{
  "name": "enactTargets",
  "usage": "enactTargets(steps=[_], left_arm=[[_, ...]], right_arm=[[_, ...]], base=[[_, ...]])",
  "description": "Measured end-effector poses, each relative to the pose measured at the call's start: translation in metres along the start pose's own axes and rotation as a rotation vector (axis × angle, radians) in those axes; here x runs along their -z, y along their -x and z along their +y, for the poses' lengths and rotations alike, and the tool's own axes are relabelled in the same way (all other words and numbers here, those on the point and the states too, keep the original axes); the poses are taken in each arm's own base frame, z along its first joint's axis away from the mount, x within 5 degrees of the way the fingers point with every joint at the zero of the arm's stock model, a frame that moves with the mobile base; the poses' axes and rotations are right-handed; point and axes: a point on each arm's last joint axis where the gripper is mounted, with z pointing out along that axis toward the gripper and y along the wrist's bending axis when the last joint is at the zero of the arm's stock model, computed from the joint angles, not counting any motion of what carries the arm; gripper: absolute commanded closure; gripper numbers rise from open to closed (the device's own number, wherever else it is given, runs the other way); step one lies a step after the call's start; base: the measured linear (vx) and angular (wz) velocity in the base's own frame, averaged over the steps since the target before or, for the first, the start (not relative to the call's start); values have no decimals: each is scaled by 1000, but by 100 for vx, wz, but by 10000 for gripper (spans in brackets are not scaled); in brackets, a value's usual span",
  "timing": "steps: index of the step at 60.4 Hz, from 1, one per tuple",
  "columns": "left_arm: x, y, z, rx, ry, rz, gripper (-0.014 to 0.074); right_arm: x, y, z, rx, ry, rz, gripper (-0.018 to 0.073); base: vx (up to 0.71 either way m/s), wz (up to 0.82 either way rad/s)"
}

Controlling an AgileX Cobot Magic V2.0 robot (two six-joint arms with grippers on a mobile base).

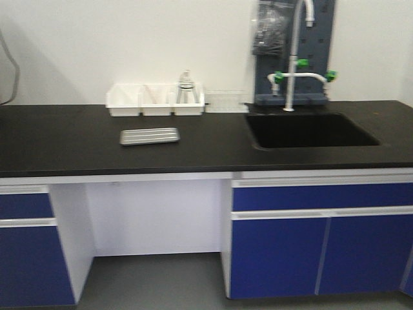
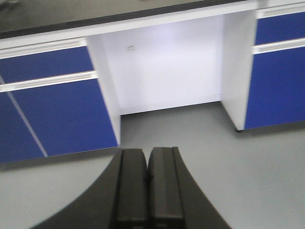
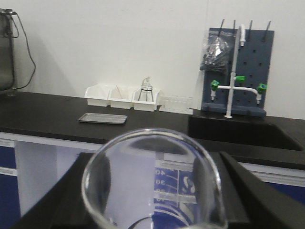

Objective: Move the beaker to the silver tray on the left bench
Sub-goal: 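Drive the base to the bench with the silver tray, beaker held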

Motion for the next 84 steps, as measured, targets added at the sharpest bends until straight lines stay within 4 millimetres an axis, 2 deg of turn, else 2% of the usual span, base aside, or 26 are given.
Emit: enactTargets(steps=[49,84], left_arm=[[0,0,0,0,0,0,595],[0,0,0,0,0,0,595]], right_arm=[[0,0,0,0,1,0,571],[0,0,0,0,1,0,571]], base=[[27,42],[45,13]])
